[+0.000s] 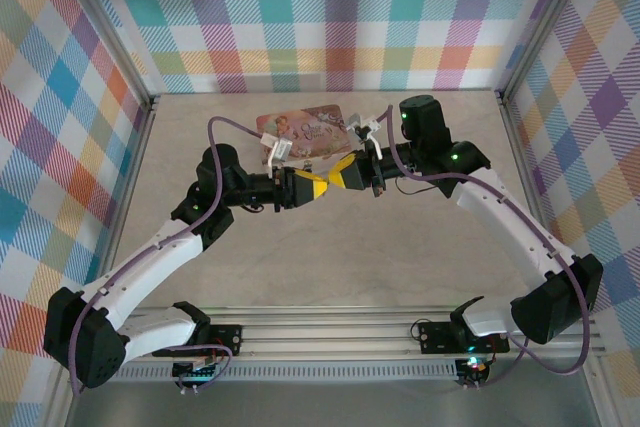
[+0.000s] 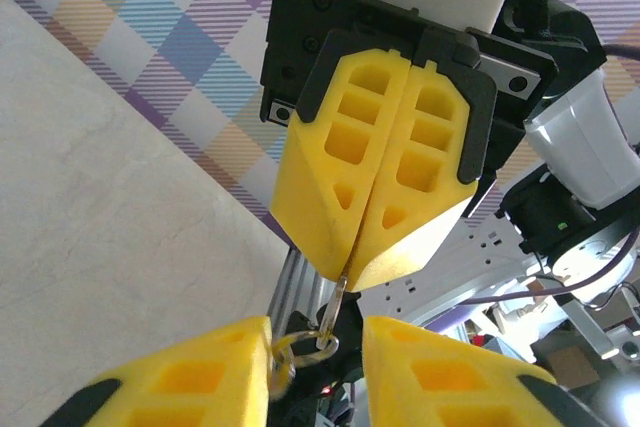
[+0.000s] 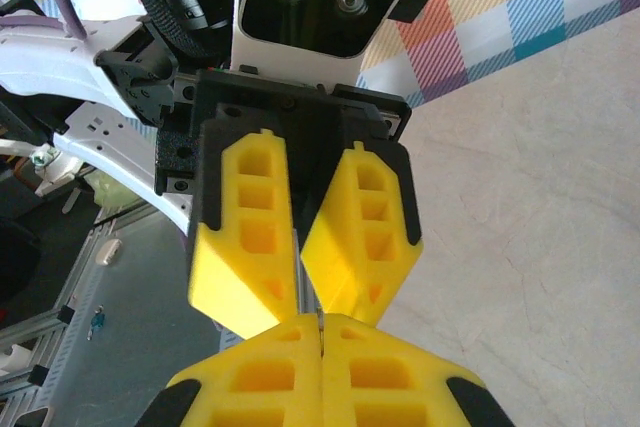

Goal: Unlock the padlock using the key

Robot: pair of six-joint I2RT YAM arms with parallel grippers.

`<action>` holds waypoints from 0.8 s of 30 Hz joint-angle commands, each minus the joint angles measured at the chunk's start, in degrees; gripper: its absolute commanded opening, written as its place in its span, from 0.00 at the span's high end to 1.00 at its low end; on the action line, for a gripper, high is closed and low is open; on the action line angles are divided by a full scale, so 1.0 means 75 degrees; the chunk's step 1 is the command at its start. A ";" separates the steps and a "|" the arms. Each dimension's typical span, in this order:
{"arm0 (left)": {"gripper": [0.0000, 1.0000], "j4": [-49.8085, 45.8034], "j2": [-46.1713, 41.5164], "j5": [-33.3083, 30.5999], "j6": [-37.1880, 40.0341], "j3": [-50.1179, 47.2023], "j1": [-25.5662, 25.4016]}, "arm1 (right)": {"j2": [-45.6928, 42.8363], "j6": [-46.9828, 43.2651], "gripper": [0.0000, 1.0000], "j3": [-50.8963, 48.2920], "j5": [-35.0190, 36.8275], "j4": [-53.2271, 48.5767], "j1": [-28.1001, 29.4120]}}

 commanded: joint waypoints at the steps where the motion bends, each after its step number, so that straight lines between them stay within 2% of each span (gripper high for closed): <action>1: 0.83 0.0012 0.0056 0.0119 0.0151 0.0252 -0.0088 | 0.0042 0.0035 1.00 0.0107 -0.0373 0.0216 -0.0033; 2: 0.89 0.0010 0.0084 0.0129 0.0150 0.0270 -0.0100 | 0.0030 0.0035 1.00 0.0085 -0.0382 0.0242 -0.0033; 3: 0.99 0.0010 0.0118 0.0160 0.0144 0.0285 -0.0111 | 0.0019 0.0292 1.00 0.0061 -0.0397 0.0284 -0.0033; 5: 1.00 -0.0116 0.0198 0.0167 0.0200 0.0299 -0.0112 | -0.0002 0.0553 1.00 0.0004 -0.0264 0.0463 -0.0039; 6: 1.00 -0.0277 0.0204 0.0085 0.0290 0.0295 -0.0112 | -0.0017 0.0797 0.89 -0.0022 -0.0069 0.0579 -0.0050; 8: 1.00 -0.0652 0.0126 -0.0172 0.0545 0.0258 -0.0112 | -0.0028 0.1287 0.58 -0.0022 0.0187 0.0783 -0.0122; 9: 1.00 -0.0761 0.0068 -0.0298 0.0626 0.0215 -0.0112 | -0.0046 0.1522 0.53 -0.0022 0.0300 0.0870 -0.0186; 13: 1.00 -0.0909 -0.0082 -0.0621 0.0697 0.0025 -0.0112 | -0.0175 0.2044 0.49 -0.0069 0.0409 0.1124 -0.0416; 17: 1.00 -0.1203 -0.0244 -0.1078 0.0821 -0.0100 -0.0110 | -0.0303 0.2150 0.43 -0.0110 0.1141 0.1034 -0.0431; 22: 1.00 -0.2928 -0.0315 -0.2847 0.1219 0.0165 0.0109 | -0.0065 0.2682 0.35 -0.0233 0.3174 0.0680 -0.0437; 24: 1.00 -0.3588 -0.0193 -0.3369 0.1263 0.0308 0.0380 | 0.0283 0.2995 0.35 -0.0202 0.3583 0.0560 -0.0443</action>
